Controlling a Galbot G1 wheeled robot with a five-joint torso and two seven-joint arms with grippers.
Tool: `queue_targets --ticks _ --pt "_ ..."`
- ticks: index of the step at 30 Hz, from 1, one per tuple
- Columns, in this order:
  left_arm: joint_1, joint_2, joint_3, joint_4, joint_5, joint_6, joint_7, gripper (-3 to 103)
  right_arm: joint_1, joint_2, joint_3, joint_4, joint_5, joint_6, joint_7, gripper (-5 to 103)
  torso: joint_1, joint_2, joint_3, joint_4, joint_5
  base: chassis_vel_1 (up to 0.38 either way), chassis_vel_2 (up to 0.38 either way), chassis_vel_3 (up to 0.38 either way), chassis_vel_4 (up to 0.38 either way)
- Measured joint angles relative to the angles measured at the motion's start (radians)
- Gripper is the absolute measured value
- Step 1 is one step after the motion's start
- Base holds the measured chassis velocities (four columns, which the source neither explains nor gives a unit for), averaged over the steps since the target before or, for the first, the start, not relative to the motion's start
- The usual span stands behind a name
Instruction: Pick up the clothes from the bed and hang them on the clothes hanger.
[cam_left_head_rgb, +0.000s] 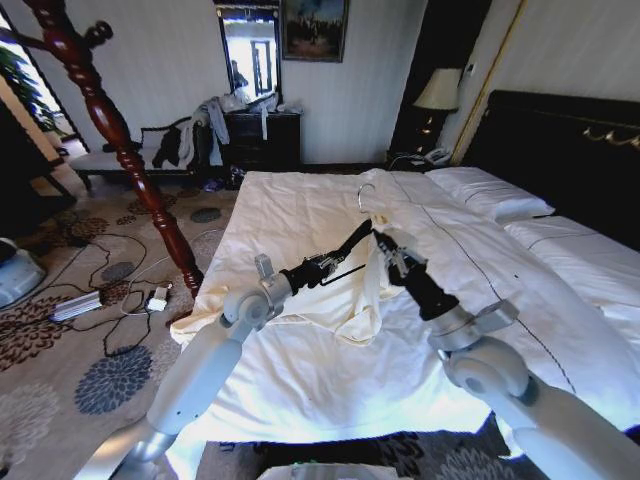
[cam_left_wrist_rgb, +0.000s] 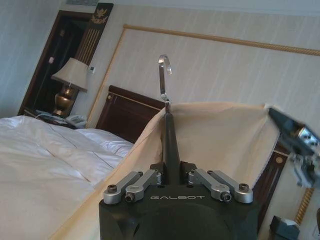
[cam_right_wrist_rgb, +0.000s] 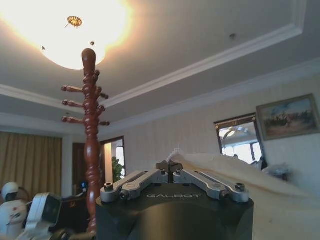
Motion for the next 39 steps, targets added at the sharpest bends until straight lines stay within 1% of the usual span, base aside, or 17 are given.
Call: queue_targets --ticks 5,7,11,13,14,16,20,22,23,24,25,27,29,32,34,36,39 --pt "0.008 0.016 -0.003 -0.013 -0.006 -0.002 0.019 17 -0.032 0.001 -0.052 -0.007 -0.054 0.001 -0.011 -3 0.0 0.0 0.0 0.0 -0.0001 0.0 0.0 0.0 0.0" --pt "0.001 0.021 -0.003 -0.014 -0.012 -0.004 0.026 17 -0.045 0.002 -0.076 -0.007 -0.068 -0.002 -0.022 8 0.0 0.0 0.0 0.0 -0.0001 0.0 0.0 0.0 0.0" --pt "-0.011 0.023 -0.003 -0.016 -0.03 -0.006 0.034 17 -0.062 0.002 -0.099 -0.01 -0.108 -0.006 -0.033 12 0.0 0.0 0.0 0.0 -0.0001 0.0 0.0 0.0 0.0" --pt "-0.013 0.024 -0.003 -0.018 -0.034 -0.006 0.039 17 -0.069 0.001 -0.102 -0.012 -0.117 -0.008 -0.034 7 0.0 0.0 0.0 0.0 -0.0002 0.0 0.0 0.0 0.0" --pt "-0.015 0.025 -0.003 -0.02 -0.036 -0.006 0.045 17 -0.076 0.0 -0.103 -0.014 -0.128 -0.008 -0.04 12 0.0 0.0 0.0 0.0 -0.0001 0.0 0.0 0.0 0.0" --pt "-0.02 0.031 -0.006 -0.025 -0.04 -0.006 0.059 17 -0.097 -0.005 -0.099 -0.027 -0.157 0.011 -0.106 23 0.0 0.0 0.0 -0.0001 -0.0001 0.0 0.0 0.0 0.0" --pt "-0.034 0.046 -0.013 -0.023 -0.041 -0.009 0.09 17 -0.125 -0.02 -0.08 -0.057 -0.162 0.084 -0.275 34 0.0 0.0 0.0 -0.0001 -0.0002 0.0 0.0 0.0 0.0" --pt "-0.043 0.064 -0.018 -0.014 -0.041 -0.016 0.117 17 -0.128 -0.023 -0.06 -0.075 -0.105 0.124 -0.397 45 0.0 0.0 0.0 -0.0003 -0.0001 0.0 0.0 0.0 0.0" --pt "-0.043 0.064 -0.018 -0.014 -0.041 -0.016 0.117 17 -0.128 -0.023 -0.06 -0.075 -0.105 0.124 -0.397 45 0.0 0.0 0.0 -0.0003 -0.0001 0.0 0.0 0.0 0.0" --pt "-0.048 0.075 -0.019 -0.008 -0.041 -0.021 0.13 17 -0.12 -0.024 -0.046 -0.084 -0.058 0.139 -0.483 45 0.0 0.0 0.0 -0.0003 0.0 0.0 0.0 0.0 0.0" --pt "-0.057 0.098 -0.022 0.004 -0.042 -0.029 0.159 17 -0.097 -0.022 -0.019 -0.093 0.014 0.152 -0.611 56 0.0 0.0 0.0 -0.0001 -0.0001 0.0 0.0 0.0 0.0" --pt "-0.067 0.123 -0.025 0.022 -0.043 -0.038 0.199 17 -0.064 -0.017 0.026 -0.094 0.091 0.155 -0.693 62 0.0 0.0 0.0 0.0004 -0.0001 0.0 0.0 0.0 0.0" --pt "-0.071 0.134 -0.025 0.03 -0.044 -0.044 0.216 17 -0.054 -0.015 0.042 -0.091 0.111 0.155 -0.697 68 0.0 0.0 0.0 0.0003 -0.0002 0.0 0.0 0.0 0.0" --pt "-0.083 0.161 -0.031 0.061 -0.047 -0.067 0.289 17 -0.021 -0.018 0.138 -0.066 0.217 0.114 -0.579 79 0.0 0.0 0.0 0.0001 -0.0001 0.0 0.0 0.0 0.0" --pt "-0.085 0.166 -0.032 0.067 -0.047 -0.073 0.303 17 -0.018 -0.024 0.162 -0.063 0.263 0.084 -0.557 84 0.0 0.0 0.0 0.0 -0.0001 0.0 0.0 0.0 0.0" --pt "-0.09 0.18 -0.033 0.077 -0.047 -0.091 0.333 17 -0.011 -0.062 0.207 -0.058 0.439 0.02 -0.57 94 0.0 0.0 0.0 -0.0003 -0.0001 0.0 0.0 0.0 0.0" --pt "-0.094 0.199 -0.033 0.08 -0.046 -0.1 0.353 17 -0.005 -0.096 0.232 -0.055 0.53 -0.003 -0.617 98 0.0 0.0 0.0 -0.0003 -0.0001 0.0 0.0 0.0 0.0"
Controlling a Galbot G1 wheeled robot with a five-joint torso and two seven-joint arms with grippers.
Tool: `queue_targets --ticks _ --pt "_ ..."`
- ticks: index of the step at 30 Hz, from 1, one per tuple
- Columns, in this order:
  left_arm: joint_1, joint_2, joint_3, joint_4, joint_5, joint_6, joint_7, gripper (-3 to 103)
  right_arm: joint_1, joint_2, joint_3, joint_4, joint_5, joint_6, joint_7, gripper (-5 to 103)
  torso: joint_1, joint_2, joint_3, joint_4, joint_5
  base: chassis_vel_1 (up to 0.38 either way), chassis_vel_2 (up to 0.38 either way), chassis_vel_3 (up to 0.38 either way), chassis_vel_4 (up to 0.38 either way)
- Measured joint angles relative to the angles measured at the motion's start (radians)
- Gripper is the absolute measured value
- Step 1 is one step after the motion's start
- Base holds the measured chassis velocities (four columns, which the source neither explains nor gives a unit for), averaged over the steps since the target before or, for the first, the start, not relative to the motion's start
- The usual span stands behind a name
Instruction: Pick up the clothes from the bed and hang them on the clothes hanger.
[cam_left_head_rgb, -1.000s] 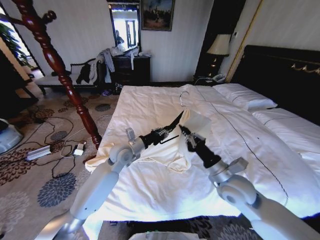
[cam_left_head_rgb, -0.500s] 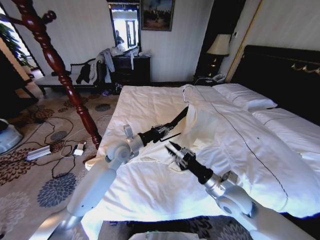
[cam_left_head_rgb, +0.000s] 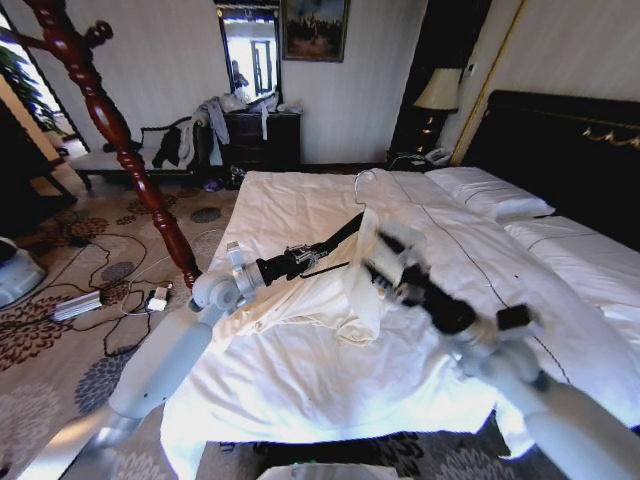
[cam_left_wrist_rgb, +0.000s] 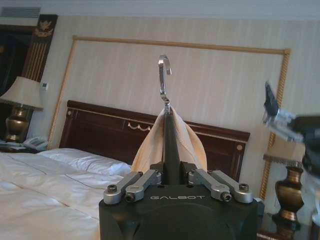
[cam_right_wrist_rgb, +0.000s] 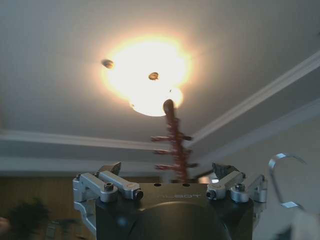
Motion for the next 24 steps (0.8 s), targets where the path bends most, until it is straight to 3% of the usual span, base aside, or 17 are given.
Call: queue_targets --ticks 2,9,11,16,22,24 --pt "-0.003 0.037 0.0 0.002 0.002 -0.01 0.034 17 -0.002 -0.053 0.032 -0.018 0.052 -0.029 -0.09 100 0.0 0.0 0.0 0.0002 -0.0003 0.0 0.0 0.0 0.0" --pt "0.009 0.148 -0.007 -0.018 0.001 -0.037 0.109 17 0.001 -0.127 0.027 -0.108 0.108 -0.076 -0.231 100 0.0 0.0 0.0 0.0003 0.0 0.0 0.0 0.0 0.0" --pt "0.018 0.19 -0.007 -0.038 0.0 -0.045 0.142 17 0.013 -0.153 0.019 -0.196 0.103 -0.094 -0.34 100 0.0 0.0 0.0 0.0009 0.0 0.0 0.0 0.0 0.0" --pt "0.039 0.207 -0.005 -0.074 0.001 -0.051 0.179 17 0.034 -0.169 0.016 -0.339 0.097 -0.144 -0.474 100 0.0 0.0 0.0 -0.0001 0.0004 0.0 0.0 0.0 0.0" --pt "0.056 0.2 -0.01 -0.09 0.006 -0.059 0.193 17 0.047 -0.17 0.013 -0.413 0.07 -0.163 -0.486 100 0.0 0.0 0.0 0.0005 0.0001 0.0 0.0 0.0 0.0" --pt "0.058 0.173 -0.012 -0.089 0.013 -0.063 0.205 17 0.051 -0.171 0.013 -0.432 0.066 -0.148 -0.426 100 0.0 0.0 0.0 0.0001 0.0003 0.0 0.0 0.0 0.0"
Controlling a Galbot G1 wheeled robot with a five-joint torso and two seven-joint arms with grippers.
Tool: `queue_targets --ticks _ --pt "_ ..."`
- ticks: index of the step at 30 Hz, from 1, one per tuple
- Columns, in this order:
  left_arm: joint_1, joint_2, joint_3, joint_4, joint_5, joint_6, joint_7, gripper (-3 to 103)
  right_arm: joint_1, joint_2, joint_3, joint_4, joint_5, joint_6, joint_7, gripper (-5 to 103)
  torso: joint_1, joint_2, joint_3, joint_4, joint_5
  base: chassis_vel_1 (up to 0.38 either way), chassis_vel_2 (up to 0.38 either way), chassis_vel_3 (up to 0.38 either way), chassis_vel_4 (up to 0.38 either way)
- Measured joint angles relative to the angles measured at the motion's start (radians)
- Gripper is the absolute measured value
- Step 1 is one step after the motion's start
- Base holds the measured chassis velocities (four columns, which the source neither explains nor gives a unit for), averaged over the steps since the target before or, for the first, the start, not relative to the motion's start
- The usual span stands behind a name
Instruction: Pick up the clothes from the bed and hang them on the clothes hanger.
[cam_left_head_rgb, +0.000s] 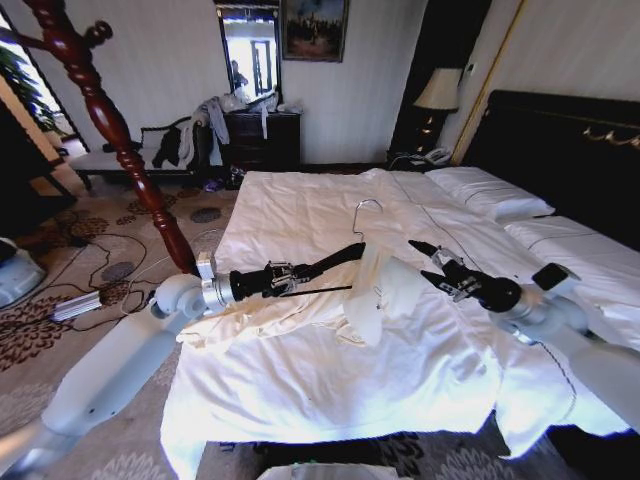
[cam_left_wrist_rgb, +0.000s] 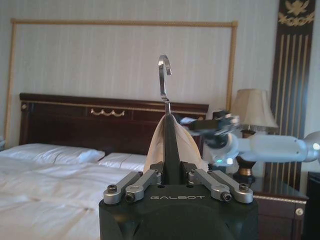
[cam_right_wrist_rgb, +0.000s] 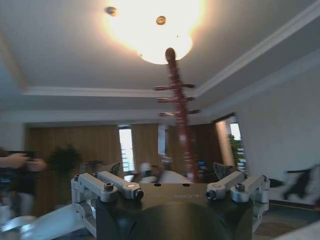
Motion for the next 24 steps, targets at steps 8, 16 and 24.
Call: queue_targets --ticks 8,16,24 --pt "-0.009 -0.041 0.002 0.015 0.01 -0.013 0.011 17 -0.022 -0.059 0.06 -0.093 -0.082 -0.153 -0.062 100 0.0 0.0 0.0 0.0 -0.0002 0.0 0.0 0.0 0.0" --pt "-0.037 -0.017 0.027 0.012 -0.007 -0.017 0.021 16 0.001 -0.077 0.036 -0.127 -0.134 -0.195 -0.138 100 0.0 0.0 0.0 0.0003 -0.0003 0.0 0.0 0.0 0.0" --pt "-0.072 0.011 0.08 0.013 -0.018 -0.017 0.033 16 0.04 -0.059 -0.004 -0.167 -0.189 -0.192 -0.176 100 0.0 0.0 0.0 0.0001 -0.0002 0.0 0.0 0.0 0.0"
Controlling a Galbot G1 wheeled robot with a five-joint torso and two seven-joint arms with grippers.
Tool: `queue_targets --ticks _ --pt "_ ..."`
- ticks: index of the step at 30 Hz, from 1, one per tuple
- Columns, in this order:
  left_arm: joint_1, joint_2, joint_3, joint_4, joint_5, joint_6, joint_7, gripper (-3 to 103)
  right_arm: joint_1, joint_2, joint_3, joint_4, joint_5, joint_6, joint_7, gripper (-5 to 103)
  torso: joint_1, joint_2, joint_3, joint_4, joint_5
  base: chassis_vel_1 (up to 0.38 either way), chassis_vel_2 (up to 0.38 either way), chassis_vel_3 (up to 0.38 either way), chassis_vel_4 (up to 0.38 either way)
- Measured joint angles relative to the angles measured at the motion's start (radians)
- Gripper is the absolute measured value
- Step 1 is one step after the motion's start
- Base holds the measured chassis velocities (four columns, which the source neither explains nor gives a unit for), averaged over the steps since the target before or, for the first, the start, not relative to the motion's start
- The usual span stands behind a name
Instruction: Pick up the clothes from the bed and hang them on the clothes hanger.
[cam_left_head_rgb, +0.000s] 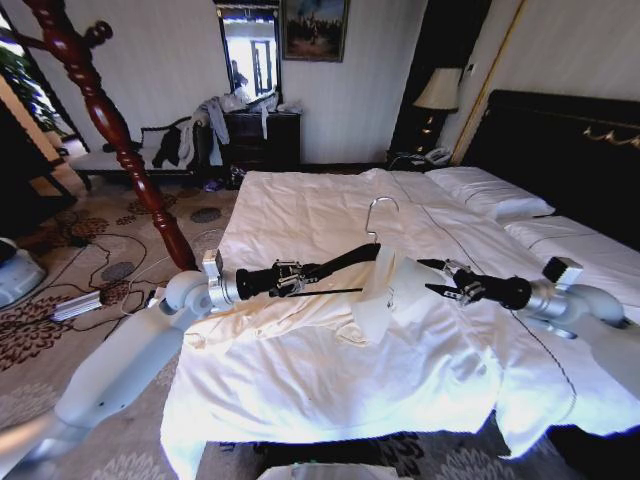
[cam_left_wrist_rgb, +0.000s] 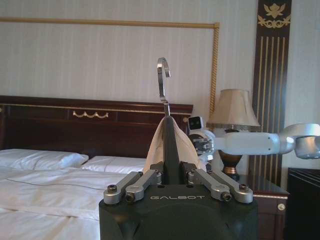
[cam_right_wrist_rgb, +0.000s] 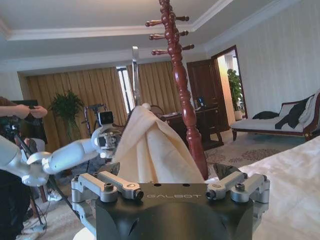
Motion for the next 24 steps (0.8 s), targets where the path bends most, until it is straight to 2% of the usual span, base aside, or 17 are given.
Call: queue_targets --ticks 8,9,12,14,17,18,20,21,24 --pt "-0.022 -0.041 0.028 0.012 0.0 0.0 0.004 16 0.015 0.006 -0.021 -0.023 -0.055 0.001 -0.005 100 0.0 0.0 0.0 0.0 0.0 0.0 0.0 0.0 0.0" --pt "-0.025 -0.044 0.032 0.015 0.0 0.0 0.005 16 0.015 0.006 -0.021 -0.026 -0.059 0.001 -0.01 103 0.0 0.0 0.0 -0.0001 0.0 0.0 0.0 0.0 0.0" --pt "-0.032 -0.052 0.037 0.024 0.001 0.0 0.005 16 0.015 0.007 -0.022 -0.033 -0.067 0.0 -0.016 95 0.0 0.0 0.0 0.0 0.0 0.0 0.0 0.0 0.0" --pt "-0.032 -0.052 0.039 0.025 0.002 0.0 0.005 16 0.016 0.007 -0.022 -0.034 -0.069 -0.001 -0.017 95 0.0 0.0 0.0 0.0 0.0 0.0 0.0 0.0 0.0" --pt "-0.033 -0.052 0.041 0.027 0.003 -0.002 0.006 14 0.017 0.009 -0.023 -0.034 -0.08 -0.001 -0.017 79 0.0 0.0 0.0 0.0 -0.0001 0.0 0.0 0.0 0.0" --pt "-0.033 -0.052 0.041 0.027 0.003 -0.002 0.006 14 0.017 0.009 -0.023 -0.034 -0.08 -0.001 -0.017 79 0.0 0.0 0.0 0.0 -0.0001 0.0 0.0 0.0 0.0" --pt "-0.034 -0.046 0.042 0.027 0.003 -0.002 0.006 6 0.017 0.011 -0.023 -0.029 -0.087 -0.001 -0.016 68 0.0 0.0 0.0 0.0 -0.0001 0.0 0.0 0.0 0.0" --pt "-0.035 -0.044 0.042 0.027 0.002 -0.002 0.006 2 0.017 0.012 -0.023 -0.025 -0.089 -0.001 -0.015 68 0.0 0.0 0.0 0.0 -0.0001 0.0 0.0 0.0 0.0" --pt "-0.037 -0.042 0.041 0.029 0.001 -0.002 0.006 1 0.015 0.015 -0.024 -0.012 -0.1 -0.001 -0.012 57 0.0 0.0 0.0 0.0001 -0.0002 0.0 0.0 0.0 0.0"
